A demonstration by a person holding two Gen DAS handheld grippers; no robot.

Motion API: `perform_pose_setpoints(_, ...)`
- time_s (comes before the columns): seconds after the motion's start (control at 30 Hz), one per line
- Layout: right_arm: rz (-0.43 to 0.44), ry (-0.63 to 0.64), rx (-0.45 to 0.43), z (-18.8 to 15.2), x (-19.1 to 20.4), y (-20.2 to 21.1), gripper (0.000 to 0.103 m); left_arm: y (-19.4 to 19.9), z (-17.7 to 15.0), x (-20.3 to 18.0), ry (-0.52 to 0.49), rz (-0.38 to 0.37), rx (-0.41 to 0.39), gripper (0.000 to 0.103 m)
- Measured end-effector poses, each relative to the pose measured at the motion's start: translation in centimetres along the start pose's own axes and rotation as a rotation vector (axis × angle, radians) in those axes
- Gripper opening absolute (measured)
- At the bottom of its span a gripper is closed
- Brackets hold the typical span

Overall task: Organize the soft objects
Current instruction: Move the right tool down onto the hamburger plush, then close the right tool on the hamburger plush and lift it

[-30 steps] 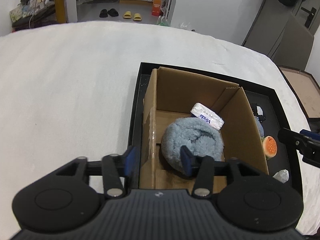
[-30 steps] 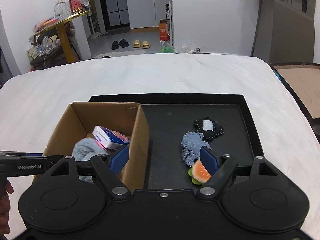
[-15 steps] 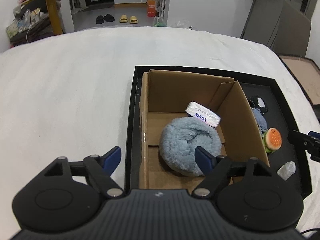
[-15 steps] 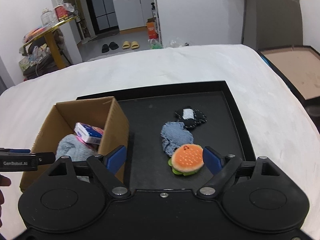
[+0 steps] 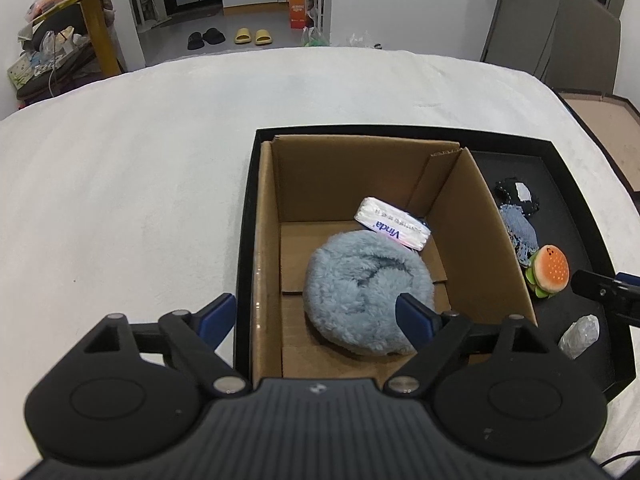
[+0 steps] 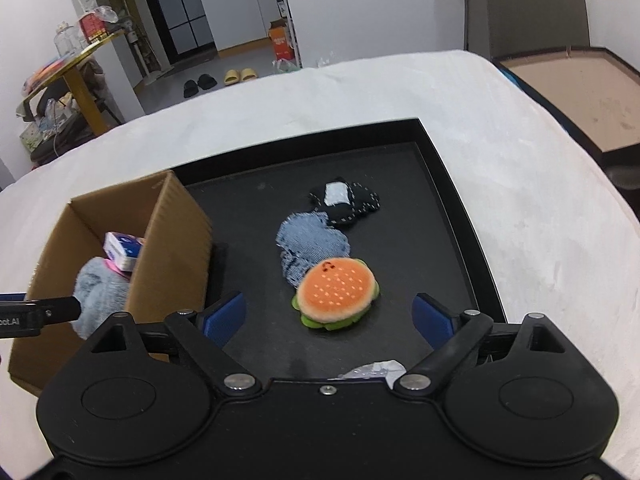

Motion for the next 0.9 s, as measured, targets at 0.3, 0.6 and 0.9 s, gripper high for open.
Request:
perform_pose_setpoints(0.3, 0.0, 0.008, 0.044, 0.0, 0.1, -2.6, 0.092, -0.8, 0.3, -0.5, 0.0, 0.03, 0.009, 0.086)
perform_pose_setpoints(0.6, -0.02, 0.022, 0.087, -0.5, 0.9, -5.0, 0.091, -1.8, 0.7, -1.2, -0.007, 0.07, 0.029, 0.089)
perform_pose_setpoints(0.9, -0.051, 0.052, 0.104, -1.4, 0.5, -6.0, 0.071, -2.0, 0.6, -1.4, -0.011, 0.091, 0.033, 0.09)
Point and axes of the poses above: each gripper's, at about its wrist camera, not at the fingertips, and y roughly against the way its jaws point, x to its left, z to its top, the point moved 8 cm from there along -y, roughly the way its jaws point, and after that the axes turned 12 degrees about -z, right-handed, at the moved point
